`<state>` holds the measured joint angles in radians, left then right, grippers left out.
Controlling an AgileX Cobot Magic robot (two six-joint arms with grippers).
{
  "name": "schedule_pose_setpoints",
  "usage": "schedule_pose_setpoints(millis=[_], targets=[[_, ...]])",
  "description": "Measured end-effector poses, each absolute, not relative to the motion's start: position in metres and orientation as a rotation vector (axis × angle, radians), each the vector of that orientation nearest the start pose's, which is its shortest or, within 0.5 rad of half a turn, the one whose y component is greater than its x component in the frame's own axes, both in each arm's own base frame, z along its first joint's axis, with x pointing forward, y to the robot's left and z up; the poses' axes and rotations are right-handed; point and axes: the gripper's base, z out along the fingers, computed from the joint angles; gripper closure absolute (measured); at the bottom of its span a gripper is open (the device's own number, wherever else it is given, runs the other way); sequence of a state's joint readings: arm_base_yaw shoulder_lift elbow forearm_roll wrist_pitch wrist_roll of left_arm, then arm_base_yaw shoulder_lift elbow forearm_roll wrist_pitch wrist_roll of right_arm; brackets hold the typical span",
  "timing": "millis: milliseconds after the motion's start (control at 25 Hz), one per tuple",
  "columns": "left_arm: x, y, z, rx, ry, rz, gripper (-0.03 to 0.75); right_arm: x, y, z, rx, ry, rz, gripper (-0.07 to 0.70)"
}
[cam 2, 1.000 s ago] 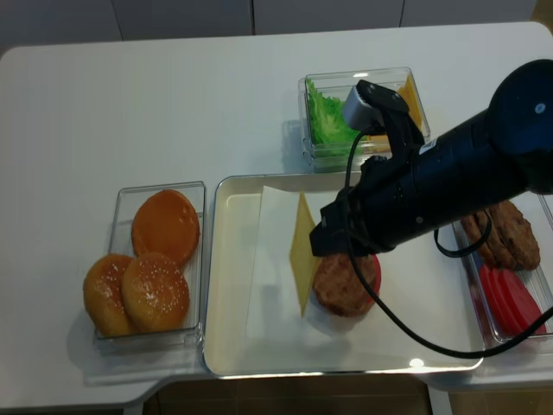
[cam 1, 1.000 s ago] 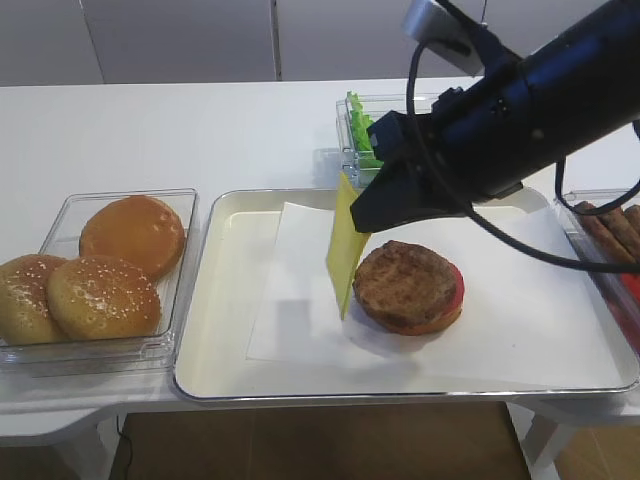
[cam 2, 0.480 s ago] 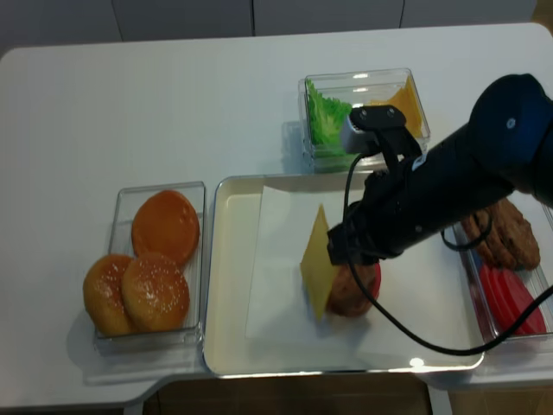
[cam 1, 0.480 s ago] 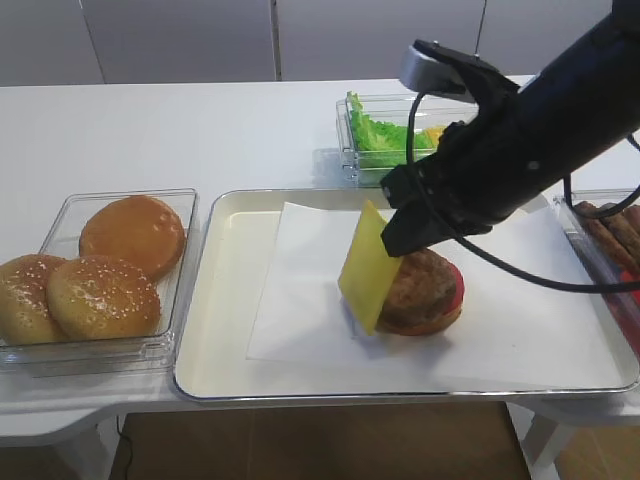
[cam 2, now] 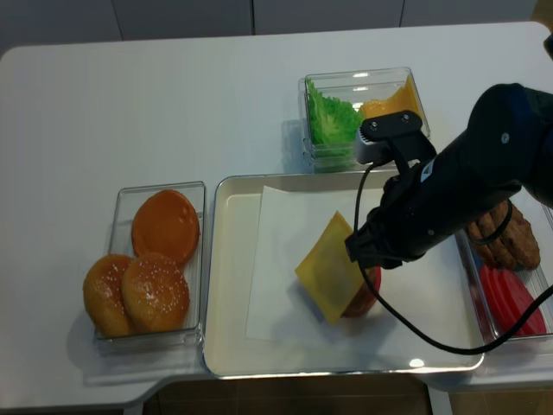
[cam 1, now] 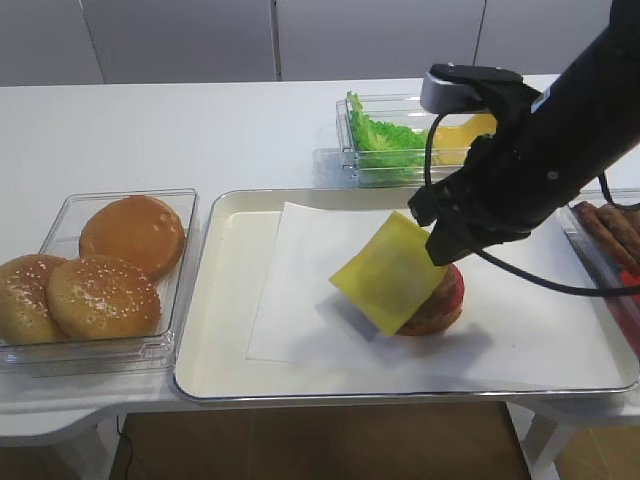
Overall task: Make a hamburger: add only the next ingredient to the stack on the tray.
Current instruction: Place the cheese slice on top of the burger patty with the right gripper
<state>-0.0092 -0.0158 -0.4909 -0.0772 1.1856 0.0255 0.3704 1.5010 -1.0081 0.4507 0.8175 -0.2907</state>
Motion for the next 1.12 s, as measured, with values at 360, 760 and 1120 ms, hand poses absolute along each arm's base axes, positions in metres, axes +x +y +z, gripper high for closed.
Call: schedule_pose_setpoints(millis=[360,760,1120], targets=[[-0.012,-0.006,0.265,0.047,2.160,-0.085,0.365,0.262,0.129,0.248,-0.535,2.723,0.499,0.620],[-0.012,-0.006,0.265,0.047,2.160,-0.085,0.365,0.264,0.127,0.247,-0.511,2.722,0.460,0.620],[-0.012,-0.006,0.265,0.047,2.160,-0.085,0.365,0.268,0.128,0.237,-0.502,2.761,0.458,0.620]])
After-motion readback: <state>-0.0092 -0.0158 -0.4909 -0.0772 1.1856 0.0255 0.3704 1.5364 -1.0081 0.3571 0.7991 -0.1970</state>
